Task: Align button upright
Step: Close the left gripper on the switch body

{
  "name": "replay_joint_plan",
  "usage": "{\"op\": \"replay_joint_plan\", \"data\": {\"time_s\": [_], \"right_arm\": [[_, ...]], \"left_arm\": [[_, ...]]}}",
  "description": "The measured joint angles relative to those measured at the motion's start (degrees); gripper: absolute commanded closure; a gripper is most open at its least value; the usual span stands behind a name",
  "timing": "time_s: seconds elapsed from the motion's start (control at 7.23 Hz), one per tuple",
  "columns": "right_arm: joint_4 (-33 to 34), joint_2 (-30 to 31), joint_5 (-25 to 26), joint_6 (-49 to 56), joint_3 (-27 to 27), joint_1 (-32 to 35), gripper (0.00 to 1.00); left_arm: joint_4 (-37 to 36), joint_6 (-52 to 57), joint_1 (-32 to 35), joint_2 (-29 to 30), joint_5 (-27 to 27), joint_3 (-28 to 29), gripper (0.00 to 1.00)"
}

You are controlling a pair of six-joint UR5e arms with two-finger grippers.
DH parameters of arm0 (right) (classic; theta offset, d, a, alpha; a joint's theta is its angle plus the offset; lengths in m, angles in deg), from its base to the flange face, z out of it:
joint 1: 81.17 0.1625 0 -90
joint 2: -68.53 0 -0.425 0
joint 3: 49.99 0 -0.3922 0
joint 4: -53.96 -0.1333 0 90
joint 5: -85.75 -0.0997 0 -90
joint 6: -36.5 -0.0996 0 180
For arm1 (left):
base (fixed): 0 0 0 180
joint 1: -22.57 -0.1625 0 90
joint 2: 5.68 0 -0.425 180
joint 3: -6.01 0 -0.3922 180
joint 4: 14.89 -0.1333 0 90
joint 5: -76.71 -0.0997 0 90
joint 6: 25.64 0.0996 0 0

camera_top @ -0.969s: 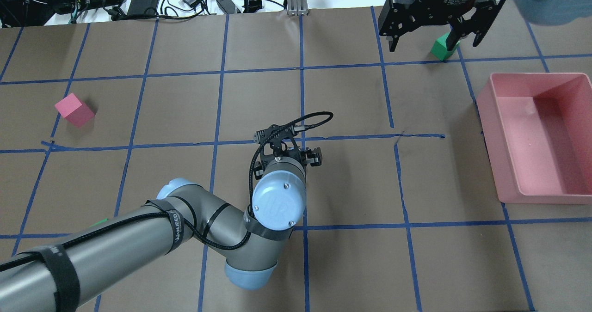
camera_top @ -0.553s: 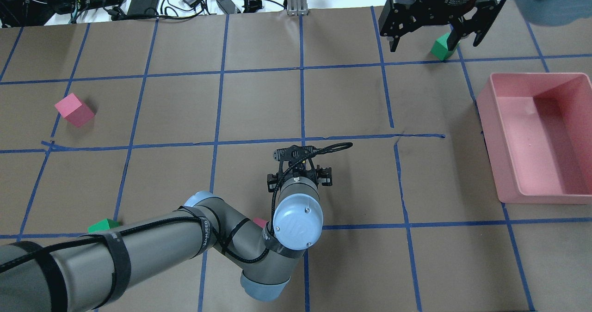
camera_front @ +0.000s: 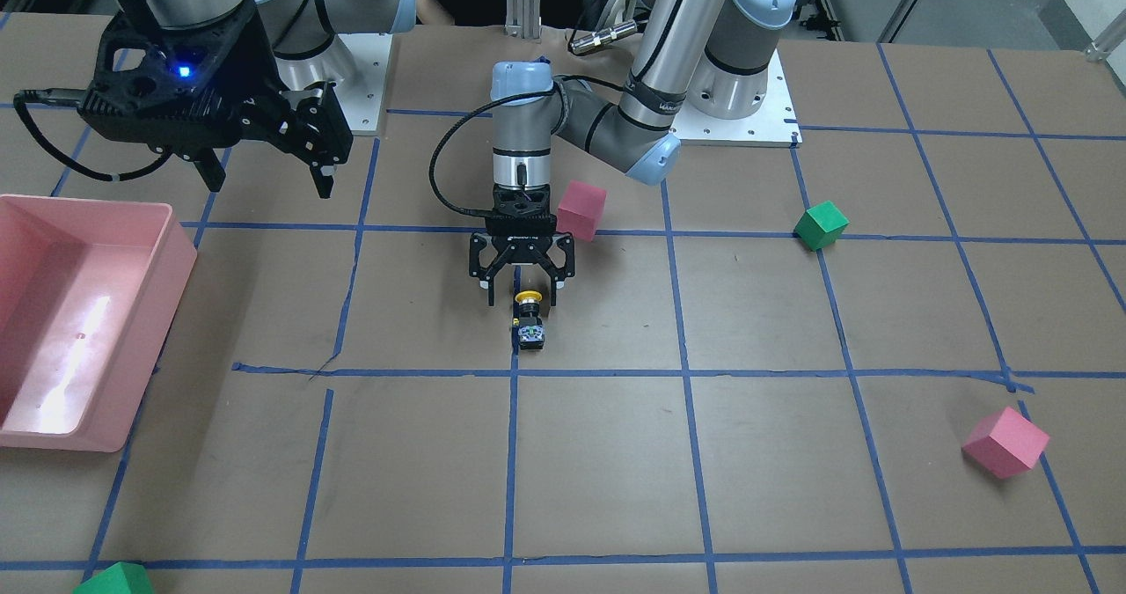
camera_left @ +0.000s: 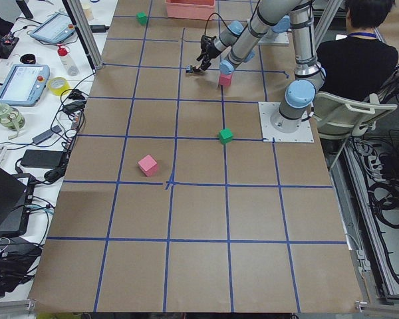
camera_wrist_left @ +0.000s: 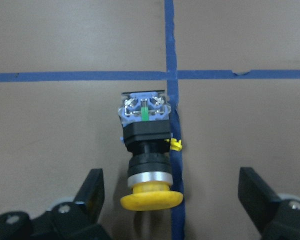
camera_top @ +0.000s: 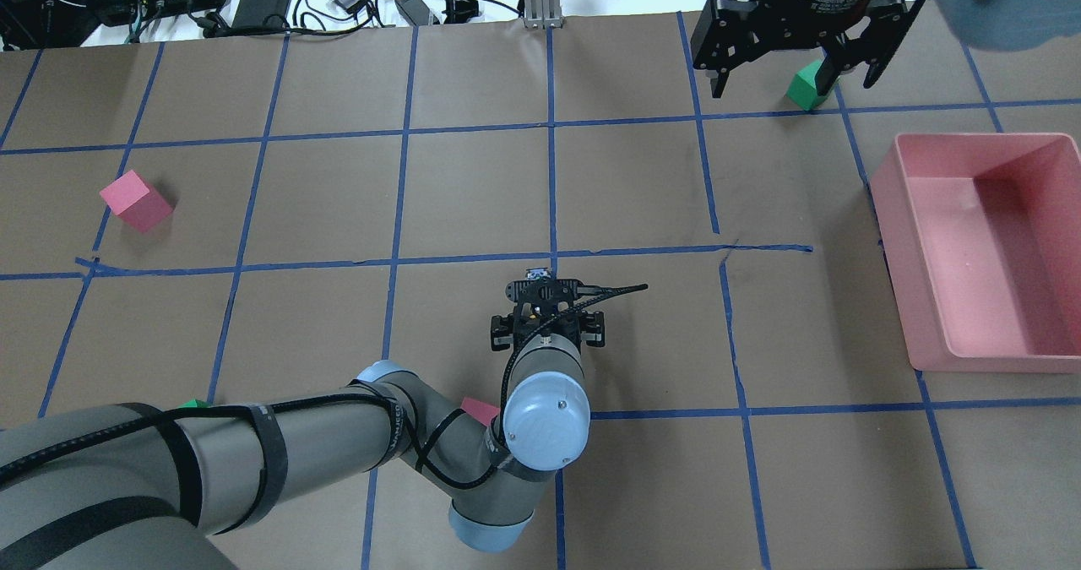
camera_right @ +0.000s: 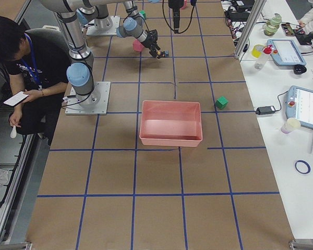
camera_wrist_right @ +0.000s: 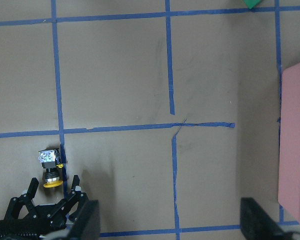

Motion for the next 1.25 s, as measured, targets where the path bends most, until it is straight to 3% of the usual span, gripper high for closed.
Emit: {"op": "replay_joint_plan", "data": {"time_s": [0.14,0.28,0.42,0.97,1.25], "right_arm": [[0.0,0.0,-0.1,0.0,-0.1,0.0,0.0],[0.0,0.0,-0.1,0.0,-0.2,-0.1,0.0],[0.0,0.0,-0.1,0.0,-0.2,-0.1,0.0],[0.0,0.0,-0.2,0.0,-0.3,0.0,0.0],[0.0,0.0,-0.2,0.0,-0.3,0.0,0.0]], "left_arm": [[-0.2,0.1,-0.1,0.4,-0.6,0.0,0.47],[-0.3,0.2,-0.2,0.5,-1.0,0.0,0.96],[-0.3,0.2,-0.3,0.6,-1.1,0.1,1.0],[1.6,1.7,-2.6,-1.5,-0.3,1.5,1.0],[10.9,1.8,-7.0,-5.2,3.6,5.2,1.0]]}}
